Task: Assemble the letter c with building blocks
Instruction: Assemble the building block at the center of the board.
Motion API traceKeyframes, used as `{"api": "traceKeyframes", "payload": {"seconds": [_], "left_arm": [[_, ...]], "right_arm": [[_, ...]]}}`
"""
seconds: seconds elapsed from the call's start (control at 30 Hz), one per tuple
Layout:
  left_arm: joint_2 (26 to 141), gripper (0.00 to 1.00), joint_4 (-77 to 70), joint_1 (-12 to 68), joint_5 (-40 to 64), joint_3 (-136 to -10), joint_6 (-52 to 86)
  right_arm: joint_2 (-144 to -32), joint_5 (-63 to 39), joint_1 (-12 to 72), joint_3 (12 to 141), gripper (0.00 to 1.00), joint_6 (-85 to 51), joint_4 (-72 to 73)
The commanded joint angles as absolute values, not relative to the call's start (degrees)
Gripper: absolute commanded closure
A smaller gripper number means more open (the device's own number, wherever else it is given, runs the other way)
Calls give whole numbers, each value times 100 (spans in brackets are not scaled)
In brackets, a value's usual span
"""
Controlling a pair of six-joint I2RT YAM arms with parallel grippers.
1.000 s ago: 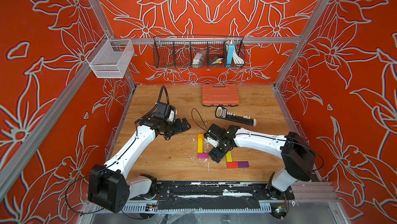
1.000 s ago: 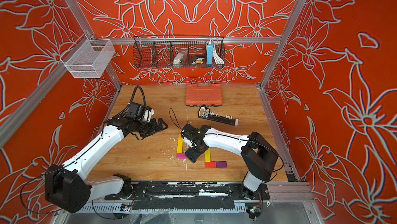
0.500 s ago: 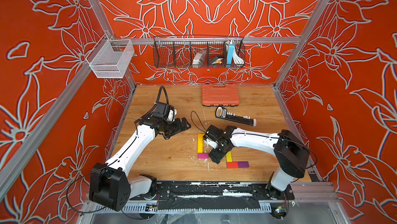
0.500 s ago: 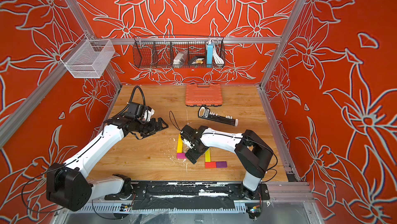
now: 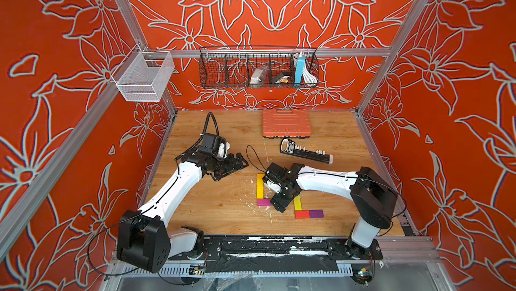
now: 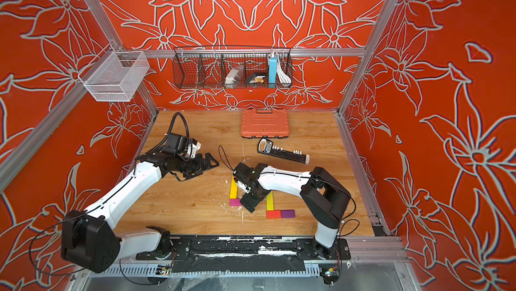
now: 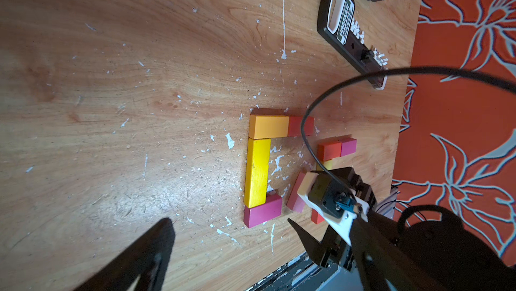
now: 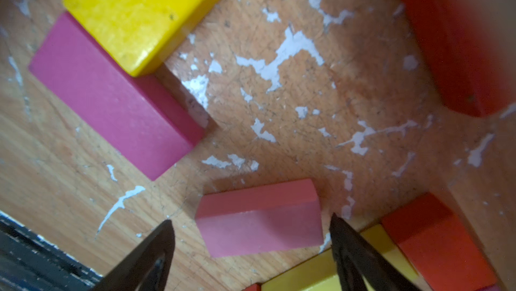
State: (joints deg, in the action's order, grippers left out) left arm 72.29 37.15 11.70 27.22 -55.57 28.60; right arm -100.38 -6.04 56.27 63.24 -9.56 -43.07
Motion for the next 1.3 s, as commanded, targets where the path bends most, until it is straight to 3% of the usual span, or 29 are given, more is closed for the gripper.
{"api": "traceKeyframes", "payload": {"seconds": [0.0, 0.23, 0.6, 0.73, 1.27], "left_arm": [[7269, 2, 3650, 1117, 2843, -5503, 2867], [7291, 2, 3562, 1107, 2926, -5448, 2925], [7278, 2, 3533, 1082, 2962, -5400, 2932], [7277, 2, 3498, 1081, 2995, -5363, 2955], [7349, 2, 3334, 1064, 3135, -5287, 3072]], "right_arm": [[-10132, -549, 5651, 6451, 12, -896, -4339], [-10221, -594, 5651, 6466, 15, -929, -4312], [-10159, -733, 5691, 6467, 31, -1189, -4307], [-9919, -850, 5717, 6417, 33, -1572, -4232], [-8790, -451, 5741, 5483, 34, -5609, -3323]]}}
